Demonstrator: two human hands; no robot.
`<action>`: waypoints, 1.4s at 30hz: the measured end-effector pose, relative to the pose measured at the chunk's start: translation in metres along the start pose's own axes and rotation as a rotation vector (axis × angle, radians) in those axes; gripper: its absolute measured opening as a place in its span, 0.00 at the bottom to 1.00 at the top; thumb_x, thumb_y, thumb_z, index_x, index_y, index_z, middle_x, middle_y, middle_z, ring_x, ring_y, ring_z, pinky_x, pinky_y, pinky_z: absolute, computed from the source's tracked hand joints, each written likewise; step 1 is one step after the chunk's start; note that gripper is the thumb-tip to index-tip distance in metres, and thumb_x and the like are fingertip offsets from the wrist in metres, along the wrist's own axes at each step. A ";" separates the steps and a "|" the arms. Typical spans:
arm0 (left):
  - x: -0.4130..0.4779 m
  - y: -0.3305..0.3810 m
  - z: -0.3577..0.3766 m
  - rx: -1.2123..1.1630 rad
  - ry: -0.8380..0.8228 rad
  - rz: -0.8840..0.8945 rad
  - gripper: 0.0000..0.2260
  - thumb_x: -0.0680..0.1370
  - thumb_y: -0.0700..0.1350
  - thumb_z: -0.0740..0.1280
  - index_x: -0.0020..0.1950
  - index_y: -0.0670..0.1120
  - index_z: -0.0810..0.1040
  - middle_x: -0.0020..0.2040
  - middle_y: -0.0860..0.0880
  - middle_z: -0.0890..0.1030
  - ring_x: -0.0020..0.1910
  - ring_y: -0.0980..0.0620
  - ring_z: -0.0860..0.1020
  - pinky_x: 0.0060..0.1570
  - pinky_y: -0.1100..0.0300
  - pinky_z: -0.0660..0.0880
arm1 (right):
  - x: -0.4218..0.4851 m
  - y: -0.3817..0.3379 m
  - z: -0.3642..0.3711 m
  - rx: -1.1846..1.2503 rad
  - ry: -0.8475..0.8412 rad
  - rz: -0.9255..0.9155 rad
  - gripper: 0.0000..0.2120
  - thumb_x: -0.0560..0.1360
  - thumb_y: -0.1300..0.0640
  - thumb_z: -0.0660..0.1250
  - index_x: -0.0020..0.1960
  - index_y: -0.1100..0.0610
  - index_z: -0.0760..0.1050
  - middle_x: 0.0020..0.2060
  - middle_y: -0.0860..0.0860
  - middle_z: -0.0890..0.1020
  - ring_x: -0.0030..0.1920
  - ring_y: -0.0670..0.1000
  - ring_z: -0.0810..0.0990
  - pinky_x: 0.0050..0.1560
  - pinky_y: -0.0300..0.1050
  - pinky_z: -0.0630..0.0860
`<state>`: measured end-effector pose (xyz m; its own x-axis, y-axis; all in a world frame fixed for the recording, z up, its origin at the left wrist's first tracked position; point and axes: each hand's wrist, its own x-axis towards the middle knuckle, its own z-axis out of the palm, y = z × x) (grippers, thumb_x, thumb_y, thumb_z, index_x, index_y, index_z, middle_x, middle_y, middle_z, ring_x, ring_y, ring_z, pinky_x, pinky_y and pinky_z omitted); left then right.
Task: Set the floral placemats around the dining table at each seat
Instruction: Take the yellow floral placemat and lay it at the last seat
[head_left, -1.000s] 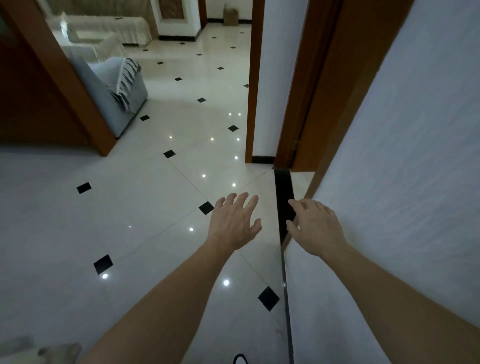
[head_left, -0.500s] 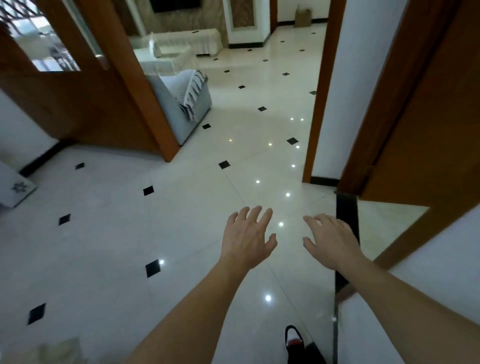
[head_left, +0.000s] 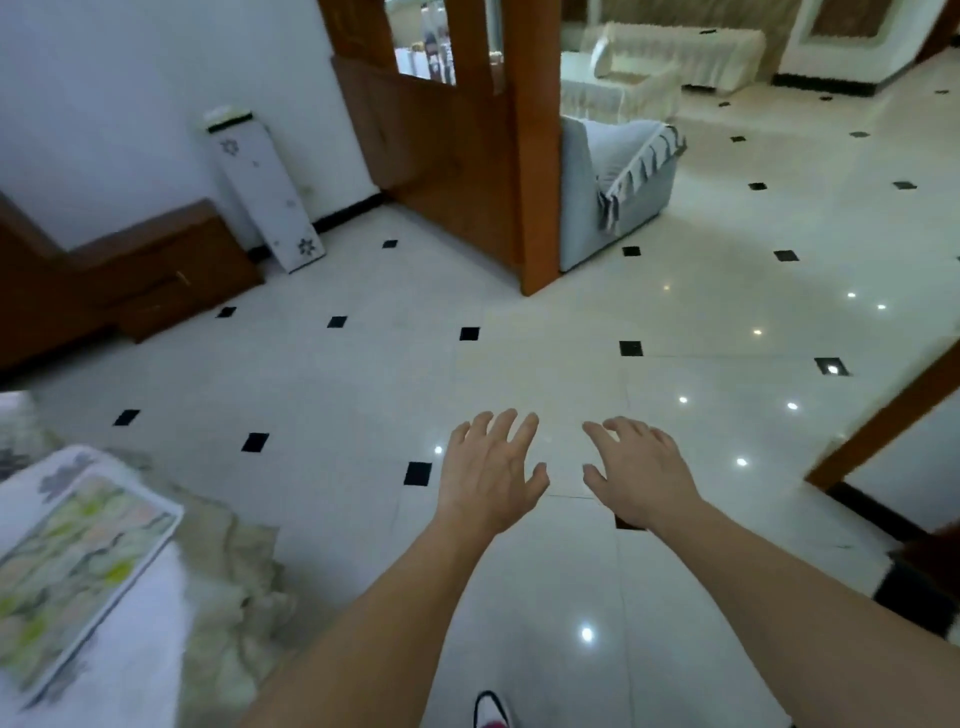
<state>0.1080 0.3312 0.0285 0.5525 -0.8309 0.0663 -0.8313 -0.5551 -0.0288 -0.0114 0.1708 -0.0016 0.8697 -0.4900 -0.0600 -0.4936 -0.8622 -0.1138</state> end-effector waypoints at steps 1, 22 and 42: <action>0.002 -0.013 -0.001 0.005 -0.001 -0.035 0.27 0.79 0.61 0.55 0.76 0.51 0.61 0.74 0.48 0.68 0.72 0.44 0.67 0.68 0.47 0.66 | 0.015 -0.010 -0.001 -0.001 -0.001 -0.040 0.26 0.78 0.43 0.58 0.74 0.49 0.62 0.70 0.52 0.70 0.70 0.54 0.67 0.71 0.54 0.62; 0.037 -0.401 0.029 0.034 0.068 -0.606 0.27 0.77 0.61 0.58 0.73 0.50 0.65 0.69 0.47 0.74 0.65 0.43 0.72 0.62 0.47 0.70 | 0.325 -0.350 0.008 -0.084 0.005 -0.616 0.26 0.78 0.43 0.58 0.74 0.50 0.64 0.69 0.53 0.72 0.67 0.55 0.71 0.66 0.52 0.66; 0.000 -0.657 0.070 0.011 -0.060 -1.175 0.26 0.75 0.60 0.58 0.70 0.49 0.68 0.66 0.46 0.75 0.62 0.43 0.74 0.57 0.45 0.73 | 0.501 -0.673 0.065 -0.079 -0.091 -1.164 0.25 0.77 0.44 0.60 0.72 0.50 0.66 0.66 0.52 0.74 0.66 0.54 0.72 0.65 0.52 0.66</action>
<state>0.6583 0.6929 -0.0225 0.9815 0.1914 0.0109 0.1913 -0.9815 0.0102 0.7565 0.5141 -0.0192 0.7922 0.6094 -0.0315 0.6054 -0.7914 -0.0850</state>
